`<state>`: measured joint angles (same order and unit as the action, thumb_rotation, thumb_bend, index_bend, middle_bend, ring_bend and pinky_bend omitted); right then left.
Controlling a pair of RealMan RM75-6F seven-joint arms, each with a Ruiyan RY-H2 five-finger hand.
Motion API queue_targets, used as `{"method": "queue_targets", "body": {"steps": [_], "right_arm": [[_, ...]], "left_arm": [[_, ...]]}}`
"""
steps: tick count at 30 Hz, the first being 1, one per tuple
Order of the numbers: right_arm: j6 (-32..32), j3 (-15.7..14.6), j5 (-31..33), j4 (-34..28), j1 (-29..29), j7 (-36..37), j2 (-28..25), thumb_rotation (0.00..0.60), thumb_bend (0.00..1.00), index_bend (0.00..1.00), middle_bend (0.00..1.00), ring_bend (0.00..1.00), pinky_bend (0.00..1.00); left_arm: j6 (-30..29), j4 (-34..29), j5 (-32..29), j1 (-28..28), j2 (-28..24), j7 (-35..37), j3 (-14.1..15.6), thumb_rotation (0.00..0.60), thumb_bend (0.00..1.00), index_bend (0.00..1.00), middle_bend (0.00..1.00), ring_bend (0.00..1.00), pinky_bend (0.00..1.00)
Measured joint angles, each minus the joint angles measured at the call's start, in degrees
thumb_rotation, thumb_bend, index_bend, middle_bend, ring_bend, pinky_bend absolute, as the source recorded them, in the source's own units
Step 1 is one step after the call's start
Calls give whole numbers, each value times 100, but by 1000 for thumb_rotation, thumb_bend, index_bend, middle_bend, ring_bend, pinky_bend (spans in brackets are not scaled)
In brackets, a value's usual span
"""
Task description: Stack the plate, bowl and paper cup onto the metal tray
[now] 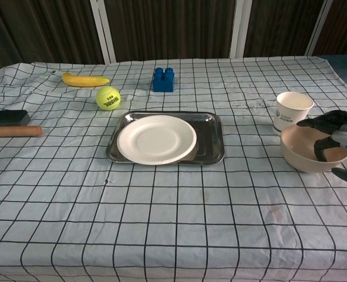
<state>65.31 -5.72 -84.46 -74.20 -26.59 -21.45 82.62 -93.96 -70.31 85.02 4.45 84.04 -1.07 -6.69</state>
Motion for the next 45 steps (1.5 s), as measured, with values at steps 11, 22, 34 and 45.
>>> {"method": "queue_targets", "body": {"steps": [11, 22, 34, 45], "right_arm": [[375, 158, -310, 385, 154, 252, 232, 600, 425, 647, 28, 0, 0], [857, 410, -656, 66, 171, 157, 226, 600, 424, 661, 46, 0, 0], [942, 886, -891, -229, -206, -285, 470, 600, 424, 663, 68, 0, 0], [290, 1808, -413, 490, -1204, -1265, 2088, 600, 423, 660, 70, 0, 0]], "left_arm": [[42, 34, -23, 12, 0, 4, -9, 600, 302, 0, 0, 0, 0], [24, 31, -35, 4, -13, 95, -31, 600, 304, 0, 0, 0, 0], [44, 28, -59, 12, -1, 61, -45, 600, 305, 0, 0, 0, 0], [112, 39, -89, 32, 12, 23, -43, 600, 303, 0, 0, 0, 0]]}}
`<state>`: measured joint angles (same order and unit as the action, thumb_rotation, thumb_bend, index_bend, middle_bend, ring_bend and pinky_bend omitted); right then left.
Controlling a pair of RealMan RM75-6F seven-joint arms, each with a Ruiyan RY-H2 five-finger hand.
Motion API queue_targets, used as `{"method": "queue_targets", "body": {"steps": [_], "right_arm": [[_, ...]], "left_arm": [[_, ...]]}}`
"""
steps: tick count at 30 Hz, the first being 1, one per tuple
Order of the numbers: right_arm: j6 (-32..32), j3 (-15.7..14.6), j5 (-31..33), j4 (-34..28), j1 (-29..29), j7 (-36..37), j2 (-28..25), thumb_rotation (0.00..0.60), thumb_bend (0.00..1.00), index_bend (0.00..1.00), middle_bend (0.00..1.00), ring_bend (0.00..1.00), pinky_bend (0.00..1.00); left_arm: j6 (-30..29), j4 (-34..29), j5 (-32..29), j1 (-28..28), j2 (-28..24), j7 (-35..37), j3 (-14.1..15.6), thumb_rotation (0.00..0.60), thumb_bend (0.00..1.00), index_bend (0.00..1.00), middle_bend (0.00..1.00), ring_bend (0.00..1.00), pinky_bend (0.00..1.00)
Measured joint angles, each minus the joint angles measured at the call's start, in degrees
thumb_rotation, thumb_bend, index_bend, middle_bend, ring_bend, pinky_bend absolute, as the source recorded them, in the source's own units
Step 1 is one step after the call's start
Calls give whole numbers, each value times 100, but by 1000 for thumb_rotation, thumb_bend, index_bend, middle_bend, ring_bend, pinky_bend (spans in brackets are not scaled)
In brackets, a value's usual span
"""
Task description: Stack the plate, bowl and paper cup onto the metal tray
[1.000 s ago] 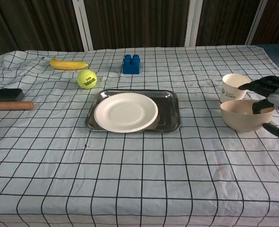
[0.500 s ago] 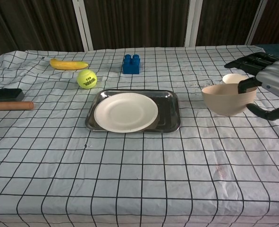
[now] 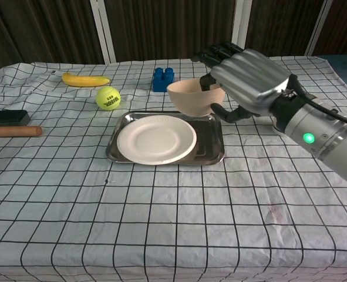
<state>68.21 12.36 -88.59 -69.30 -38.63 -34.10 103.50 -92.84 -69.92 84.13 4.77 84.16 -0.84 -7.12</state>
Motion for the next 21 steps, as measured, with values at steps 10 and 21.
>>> {"method": "queue_targets", "body": {"steps": [10, 21], "right_arm": [[-380, 318, 392, 1666, -773, -127, 1496, 600, 422, 662, 70, 0, 0], [-391, 323, 472, 2801, -1190, 181, 2310, 600, 415, 622, 70, 0, 0]], "left_arm": [[-14, 14, -53, -31, -18, 18, -21, 600, 304, 0, 0, 0, 0], [7, 18, -36, -29, -25, 36, -1, 600, 305, 0, 0, 0, 0]]}}
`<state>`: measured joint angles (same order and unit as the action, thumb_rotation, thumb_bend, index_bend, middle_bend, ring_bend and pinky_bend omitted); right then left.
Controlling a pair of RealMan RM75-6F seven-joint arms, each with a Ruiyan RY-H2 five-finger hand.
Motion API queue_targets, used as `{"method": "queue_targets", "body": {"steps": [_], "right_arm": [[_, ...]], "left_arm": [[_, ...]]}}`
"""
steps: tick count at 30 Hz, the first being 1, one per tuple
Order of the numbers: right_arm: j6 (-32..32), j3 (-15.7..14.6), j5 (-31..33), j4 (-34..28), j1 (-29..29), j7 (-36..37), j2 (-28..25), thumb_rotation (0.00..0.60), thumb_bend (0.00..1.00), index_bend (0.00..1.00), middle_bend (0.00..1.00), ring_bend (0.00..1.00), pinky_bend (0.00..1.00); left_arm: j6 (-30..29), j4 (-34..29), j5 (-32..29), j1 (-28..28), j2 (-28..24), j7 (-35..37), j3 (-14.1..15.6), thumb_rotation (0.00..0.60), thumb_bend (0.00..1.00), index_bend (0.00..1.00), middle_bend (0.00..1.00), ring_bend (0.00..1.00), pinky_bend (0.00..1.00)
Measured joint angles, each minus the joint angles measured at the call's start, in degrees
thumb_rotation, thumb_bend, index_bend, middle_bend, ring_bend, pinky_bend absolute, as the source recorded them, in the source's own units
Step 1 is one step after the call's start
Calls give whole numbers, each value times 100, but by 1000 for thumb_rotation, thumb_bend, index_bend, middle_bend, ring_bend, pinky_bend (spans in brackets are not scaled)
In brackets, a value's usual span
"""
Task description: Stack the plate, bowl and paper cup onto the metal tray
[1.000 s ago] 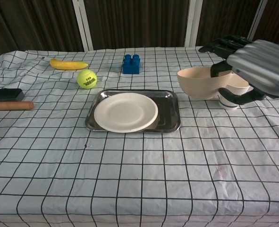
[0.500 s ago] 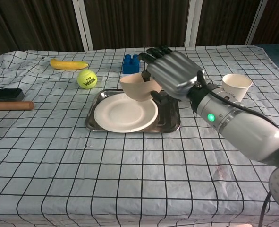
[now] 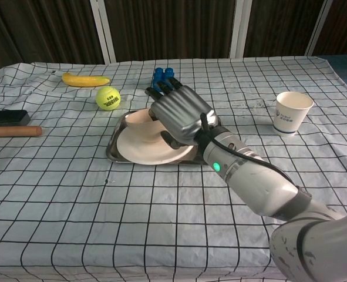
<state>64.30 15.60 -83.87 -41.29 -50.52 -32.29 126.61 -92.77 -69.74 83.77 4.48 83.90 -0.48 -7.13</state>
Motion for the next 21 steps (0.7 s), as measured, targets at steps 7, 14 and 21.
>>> {"method": "queue_targets", "body": {"steps": [7, 14, 21], "right_arm": [[21, -114, 22, 100, 33, 27, 38, 600, 343, 385, 69, 0, 0], [65, -273, 2, -387, 209, -133, -309, 600, 311, 278, 48, 0, 0], [191, -417, -14, -1284, 470, -439, -910, 600, 288, 217, 22, 0, 0]], "left_arm": [[13, 5, 4, 3, 4, -11, 9, 600, 304, 0, 0, 0, 0], [59, 16, -2, 21, 16, -24, 16, 600, 305, 0, 0, 0, 0], [43, 10, 5, 17, 14, -22, 18, 600, 304, 0, 0, 0, 0]]}}
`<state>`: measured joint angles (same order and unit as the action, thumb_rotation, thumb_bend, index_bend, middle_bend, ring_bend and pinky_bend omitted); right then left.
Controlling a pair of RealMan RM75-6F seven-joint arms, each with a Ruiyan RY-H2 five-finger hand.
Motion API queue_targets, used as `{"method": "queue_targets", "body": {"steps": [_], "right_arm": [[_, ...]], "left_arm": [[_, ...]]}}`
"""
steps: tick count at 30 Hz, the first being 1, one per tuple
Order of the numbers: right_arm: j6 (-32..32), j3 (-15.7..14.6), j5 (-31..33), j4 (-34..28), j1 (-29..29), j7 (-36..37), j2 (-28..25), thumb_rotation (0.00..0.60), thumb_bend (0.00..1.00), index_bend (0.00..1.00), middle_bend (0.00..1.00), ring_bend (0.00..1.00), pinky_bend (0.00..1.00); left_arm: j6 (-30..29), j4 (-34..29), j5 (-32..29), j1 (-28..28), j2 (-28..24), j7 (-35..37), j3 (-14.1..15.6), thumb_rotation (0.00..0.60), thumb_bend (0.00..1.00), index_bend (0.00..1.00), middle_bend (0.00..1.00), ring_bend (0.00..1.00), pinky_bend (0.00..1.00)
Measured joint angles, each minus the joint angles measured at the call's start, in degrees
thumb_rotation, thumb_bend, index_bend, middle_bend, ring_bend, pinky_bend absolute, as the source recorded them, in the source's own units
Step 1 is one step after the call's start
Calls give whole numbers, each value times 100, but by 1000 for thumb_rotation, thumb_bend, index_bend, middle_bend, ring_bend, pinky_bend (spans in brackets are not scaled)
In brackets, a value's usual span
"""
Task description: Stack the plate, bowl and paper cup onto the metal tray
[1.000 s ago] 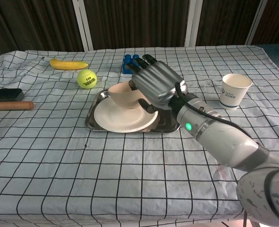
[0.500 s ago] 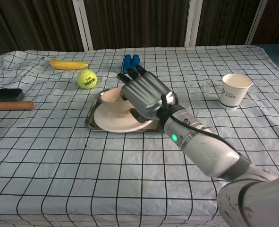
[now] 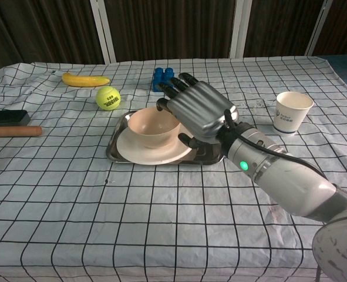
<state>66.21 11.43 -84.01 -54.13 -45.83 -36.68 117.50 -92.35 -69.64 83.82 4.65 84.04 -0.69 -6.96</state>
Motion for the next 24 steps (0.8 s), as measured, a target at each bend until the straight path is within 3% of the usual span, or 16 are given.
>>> {"method": "queue_targets", "body": {"steps": [6, 13, 19, 24], "right_arm": [[275, -151, -30, -1251, 396, -177, -1000, 600, 260, 214, 18, 0, 0], [769, -484, -30, -2638, 1194, -186, -2800, 600, 260, 227, 10, 0, 0], [1064, -770, 93, -3001, 1876, 229, -3887, 600, 260, 231, 4, 0, 0], [1023, -848, 204, -2771, 2031, 422, -4009, 600, 254, 250, 4, 0, 0]], "left_arm": [[-12, -13, 16, -8, -8, 7, 12, 600, 304, 0, 0, 0, 0], [14, -25, 36, 7, 13, -63, 35, 600, 303, 0, 0, 0, 0], [87, -21, 37, 57, 45, -105, 34, 600, 304, 0, 0, 0, 0], [132, 0, 65, 95, 92, -157, 58, 600, 304, 0, 0, 0, 0]]}}
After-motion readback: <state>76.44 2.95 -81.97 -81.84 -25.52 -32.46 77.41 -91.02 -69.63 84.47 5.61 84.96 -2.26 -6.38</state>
